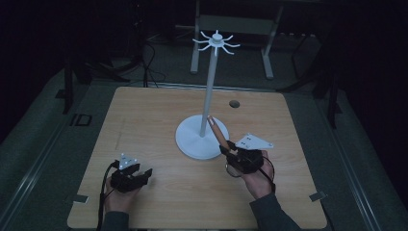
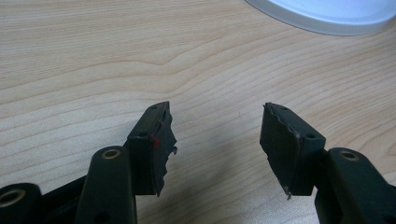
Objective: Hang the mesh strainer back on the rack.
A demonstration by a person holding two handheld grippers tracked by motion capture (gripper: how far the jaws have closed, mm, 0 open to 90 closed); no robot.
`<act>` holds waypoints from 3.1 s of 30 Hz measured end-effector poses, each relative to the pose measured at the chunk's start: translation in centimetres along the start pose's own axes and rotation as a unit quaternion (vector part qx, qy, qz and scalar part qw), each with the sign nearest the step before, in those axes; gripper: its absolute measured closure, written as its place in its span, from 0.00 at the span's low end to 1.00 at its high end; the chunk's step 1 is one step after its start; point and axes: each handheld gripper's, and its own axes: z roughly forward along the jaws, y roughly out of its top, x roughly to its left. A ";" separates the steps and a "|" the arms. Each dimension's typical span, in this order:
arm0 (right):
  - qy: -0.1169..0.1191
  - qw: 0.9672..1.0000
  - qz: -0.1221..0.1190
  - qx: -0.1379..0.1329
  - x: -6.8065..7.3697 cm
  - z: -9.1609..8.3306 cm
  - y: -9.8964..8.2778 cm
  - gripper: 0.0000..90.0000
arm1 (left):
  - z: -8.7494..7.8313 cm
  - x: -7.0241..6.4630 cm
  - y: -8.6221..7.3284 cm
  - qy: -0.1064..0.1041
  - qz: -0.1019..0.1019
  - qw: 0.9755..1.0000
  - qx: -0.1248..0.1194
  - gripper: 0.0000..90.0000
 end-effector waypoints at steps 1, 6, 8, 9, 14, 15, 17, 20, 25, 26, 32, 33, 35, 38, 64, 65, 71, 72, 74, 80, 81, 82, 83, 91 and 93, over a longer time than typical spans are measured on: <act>0.000 1.000 0.001 -0.002 0.0 0.0 0.1 0.77 | 0.0 0.0 0.0 0.000 -0.001 1.000 0.000 0.49; 0.000 1.000 0.000 -0.009 0.1 -0.1 0.5 0.77 | 0.0 0.0 0.0 0.000 -0.002 1.000 -0.001 0.49; -0.001 1.000 -0.001 -0.012 0.1 -0.2 0.7 0.77 | 0.0 0.0 0.0 0.000 -0.002 1.000 -0.001 0.49; 0.000 1.000 0.000 -0.013 0.1 -0.2 0.7 0.77 | 0.0 0.0 0.0 0.000 -0.001 1.000 0.000 0.49; -0.003 1.000 0.002 -0.021 0.2 -0.3 1.1 0.77 | 0.0 0.0 0.0 0.000 -0.001 1.000 0.001 0.49; -0.003 1.000 0.003 -0.022 0.2 -0.4 1.2 0.77 | 0.0 0.0 0.0 0.000 -0.001 1.000 0.001 0.49; -0.003 1.000 0.004 -0.026 0.1 -0.4 1.4 0.77 | 0.0 0.0 0.0 0.000 -0.001 1.000 0.000 0.49; -0.004 1.000 0.006 -0.030 0.2 -0.5 1.5 0.77 | 0.0 0.0 0.0 0.001 -0.001 1.000 0.000 0.49; -0.004 0.999 0.007 -0.035 0.1 -0.5 1.8 0.77 | 0.0 0.0 0.0 0.000 -0.001 1.000 0.000 0.49; -0.005 0.999 0.008 -0.035 0.1 -0.5 1.9 0.77 | 0.0 0.0 0.0 0.000 -0.001 1.000 0.000 0.49; -0.006 0.999 0.009 -0.041 0.1 -0.6 2.3 0.77 | 0.0 0.0 0.0 0.000 0.000 1.000 0.000 0.49; -0.007 0.999 0.008 -0.043 0.1 -0.7 2.4 0.77 | 0.0 0.0 0.0 0.000 0.000 1.000 0.000 0.49; -0.008 0.999 0.009 -0.046 0.1 -0.7 2.6 0.77 | 0.0 0.0 0.0 -0.001 0.000 1.000 0.001 0.49; -0.010 0.999 0.011 -0.050 0.1 -0.9 2.8 0.77 | 0.0 0.0 0.0 -0.001 0.000 1.000 0.001 0.49; -0.012 0.996 0.021 -0.083 -0.1 -1.7 4.6 0.77 | 0.0 0.0 0.0 0.000 0.000 1.000 0.001 0.49; -0.011 0.996 0.022 -0.084 -0.2 -1.7 4.7 0.77 | 0.0 0.0 0.0 -0.001 0.000 1.000 0.000 0.49; -0.010 0.995 0.029 -0.092 -0.4 -1.9 5.0 0.77 | 0.0 0.0 0.0 -0.001 0.001 1.000 0.000 0.49; -0.010 0.995 0.029 -0.094 -0.4 -1.9 5.0 0.77 | 0.0 0.0 0.0 -0.001 0.000 1.000 0.000 0.49; -0.010 0.995 0.033 -0.098 -0.5 -2.0 5.2 0.77 | 0.0 0.0 0.0 0.000 0.000 1.000 0.000 0.49; -0.010 0.994 0.039 -0.105 -0.8 -2.1 5.4 0.77 | 0.0 0.0 0.0 -0.001 0.000 1.000 0.000 0.49; -0.010 0.994 0.040 -0.105 -0.9 -2.1 5.4 0.77 | 0.0 0.0 0.0 -0.001 0.000 1.000 0.000 0.49; -0.010 0.993 0.041 -0.106 -0.9 -2.1 5.4 0.77 | 0.0 0.1 0.0 -0.001 0.000 1.000 0.000 0.49; -0.011 0.993 0.044 -0.107 -1.0 -2.1 5.5 0.77 | 0.0 0.1 0.0 -0.001 0.000 1.000 0.000 0.49; -0.017 0.992 0.052 -0.114 -1.6 -2.3 5.6 0.77 | 0.0 0.1 0.0 -0.002 0.000 1.000 0.000 0.49; -0.020 0.992 0.053 -0.117 -1.8 -2.4 5.6 0.77 | 0.0 0.1 0.0 -0.001 0.000 1.000 0.001 0.49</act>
